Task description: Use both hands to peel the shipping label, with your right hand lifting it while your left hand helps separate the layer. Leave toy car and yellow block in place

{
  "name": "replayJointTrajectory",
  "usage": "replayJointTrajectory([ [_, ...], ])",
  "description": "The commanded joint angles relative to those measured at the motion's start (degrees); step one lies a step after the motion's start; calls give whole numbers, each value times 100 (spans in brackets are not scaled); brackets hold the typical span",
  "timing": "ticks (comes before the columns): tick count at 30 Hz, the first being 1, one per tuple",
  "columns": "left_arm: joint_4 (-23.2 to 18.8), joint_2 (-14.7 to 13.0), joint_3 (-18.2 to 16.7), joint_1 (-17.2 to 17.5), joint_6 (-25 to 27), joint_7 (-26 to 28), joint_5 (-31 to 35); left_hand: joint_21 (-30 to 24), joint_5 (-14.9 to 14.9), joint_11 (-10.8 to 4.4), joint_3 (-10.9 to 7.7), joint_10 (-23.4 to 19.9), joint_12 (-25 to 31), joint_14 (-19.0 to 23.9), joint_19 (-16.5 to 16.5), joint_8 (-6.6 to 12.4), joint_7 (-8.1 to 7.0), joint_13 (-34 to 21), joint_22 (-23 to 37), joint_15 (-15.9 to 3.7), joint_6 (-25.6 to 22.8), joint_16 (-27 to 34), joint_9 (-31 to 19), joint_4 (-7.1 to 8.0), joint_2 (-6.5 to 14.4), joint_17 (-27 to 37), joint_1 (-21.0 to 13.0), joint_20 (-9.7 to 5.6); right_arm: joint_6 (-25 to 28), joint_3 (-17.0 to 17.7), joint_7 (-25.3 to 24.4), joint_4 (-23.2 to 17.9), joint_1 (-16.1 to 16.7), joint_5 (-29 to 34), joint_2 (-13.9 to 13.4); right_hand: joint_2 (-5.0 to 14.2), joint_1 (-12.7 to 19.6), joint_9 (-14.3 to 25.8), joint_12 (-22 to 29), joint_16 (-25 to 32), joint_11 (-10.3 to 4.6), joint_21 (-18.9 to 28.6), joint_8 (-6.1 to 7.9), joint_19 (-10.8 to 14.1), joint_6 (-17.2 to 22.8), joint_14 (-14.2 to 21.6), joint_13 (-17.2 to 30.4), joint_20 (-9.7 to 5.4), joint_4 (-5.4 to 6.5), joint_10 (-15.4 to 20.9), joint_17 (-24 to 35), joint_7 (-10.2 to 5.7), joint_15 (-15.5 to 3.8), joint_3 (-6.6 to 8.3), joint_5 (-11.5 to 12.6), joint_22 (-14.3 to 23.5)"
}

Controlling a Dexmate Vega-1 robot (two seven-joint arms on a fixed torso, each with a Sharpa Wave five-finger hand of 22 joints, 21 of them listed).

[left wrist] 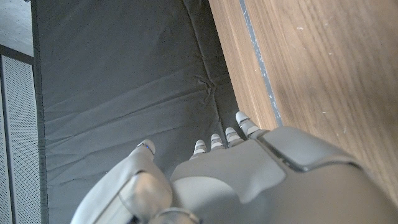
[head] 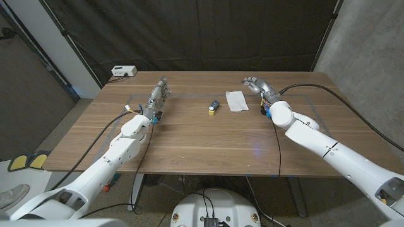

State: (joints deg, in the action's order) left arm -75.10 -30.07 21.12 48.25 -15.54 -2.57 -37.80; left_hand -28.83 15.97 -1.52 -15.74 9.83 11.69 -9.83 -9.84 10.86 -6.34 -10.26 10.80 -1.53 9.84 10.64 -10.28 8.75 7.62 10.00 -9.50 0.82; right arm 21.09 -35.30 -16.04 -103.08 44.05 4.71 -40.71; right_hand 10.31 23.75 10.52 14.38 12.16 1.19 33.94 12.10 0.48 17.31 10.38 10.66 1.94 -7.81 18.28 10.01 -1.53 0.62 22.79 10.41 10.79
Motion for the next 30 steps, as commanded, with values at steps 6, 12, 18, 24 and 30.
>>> replayJointTrajectory([
  [6,178,57,27,-113,-3,-98,-20,-34,21,19,-17,135,46,-412,-392,44,-55,-27,34,57,86,36,-12,-40,6,35,-61,76,1089,-566,347,-307,-350,845,19,-2,218,20,25,17,-66,65,22,115,136,173,-1,20,-61,94,0,-23,-47,116,40,27],
  [12,251,81,33,-155,-12,-134,-29,-33,22,34,-16,118,47,-411,-386,45,-46,-28,34,66,69,31,-13,-40,6,36,-63,86,1428,-822,381,-333,-468,1222,95,-50,393,20,17,-7,-123,87,16,199,189,232,-2,30,-141,128,-10,-68,-120,185,30,27],
  [18,355,108,41,-216,-30,-199,-42,-31,22,27,-14,109,46,-411,-386,42,-51,-29,35,59,61,26,-14,-40,6,37,-65,86,1742,-993,373,-312,-535,1498,204,-116,650,21,7,-30,-202,113,24,300,297,331,-3,31,-224,174,-15,-123,-227,256,16,26],
  [24,453,134,51,-275,-48,-278,-58,-35,22,35,-13,110,41,-409,-370,42,-51,-30,36,56,47,24,-15,-41,5,38,-67,86,2043,-1186,361,-231,-619,1777,323,-205,839,23,65,-26,-231,132,12,369,357,464,0,20,-236,393,-8,-135,-308,259,6,30],
  [30,523,146,51,-312,-68,-320,-63,-30,22,36,-12,110,37,-407,-377,40,-45,-30,36,50,42,21,-16,-42,4,38,-69,87,2447,-1358,314,-152,-695,2037,470,-505,919,23,102,-15,-283,142,25,429,494,648,11,44,-225,574,4,-125,-379,116,17,33],
])
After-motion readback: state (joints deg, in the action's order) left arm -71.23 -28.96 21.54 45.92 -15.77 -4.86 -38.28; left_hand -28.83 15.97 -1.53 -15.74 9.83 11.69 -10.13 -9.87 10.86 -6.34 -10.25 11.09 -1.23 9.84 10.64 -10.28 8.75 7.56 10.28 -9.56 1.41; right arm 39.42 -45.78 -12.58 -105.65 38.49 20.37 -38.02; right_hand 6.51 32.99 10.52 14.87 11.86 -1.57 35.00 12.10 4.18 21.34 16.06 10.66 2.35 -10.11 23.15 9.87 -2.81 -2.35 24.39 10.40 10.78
